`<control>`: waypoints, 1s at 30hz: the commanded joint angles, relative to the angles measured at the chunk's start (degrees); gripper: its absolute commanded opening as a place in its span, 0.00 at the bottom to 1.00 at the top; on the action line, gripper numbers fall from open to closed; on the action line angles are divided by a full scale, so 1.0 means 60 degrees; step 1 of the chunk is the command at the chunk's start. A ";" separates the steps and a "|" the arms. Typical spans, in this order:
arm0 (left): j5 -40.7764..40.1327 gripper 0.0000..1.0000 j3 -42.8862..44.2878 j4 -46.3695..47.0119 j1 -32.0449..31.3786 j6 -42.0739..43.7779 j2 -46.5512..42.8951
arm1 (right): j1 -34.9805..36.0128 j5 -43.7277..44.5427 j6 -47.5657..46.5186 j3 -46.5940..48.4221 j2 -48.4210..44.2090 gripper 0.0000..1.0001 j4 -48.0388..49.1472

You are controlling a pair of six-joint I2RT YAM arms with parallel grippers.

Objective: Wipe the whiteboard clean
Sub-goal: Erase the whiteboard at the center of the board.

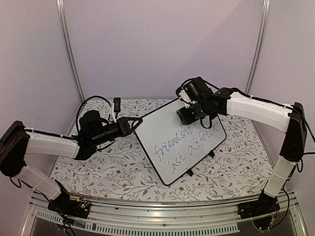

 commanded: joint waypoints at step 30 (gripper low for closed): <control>0.0615 0.00 -0.0051 0.0578 -0.0165 0.0603 -0.0002 | -0.0404 -0.0268 -0.0161 0.0189 0.0422 0.00 0.0027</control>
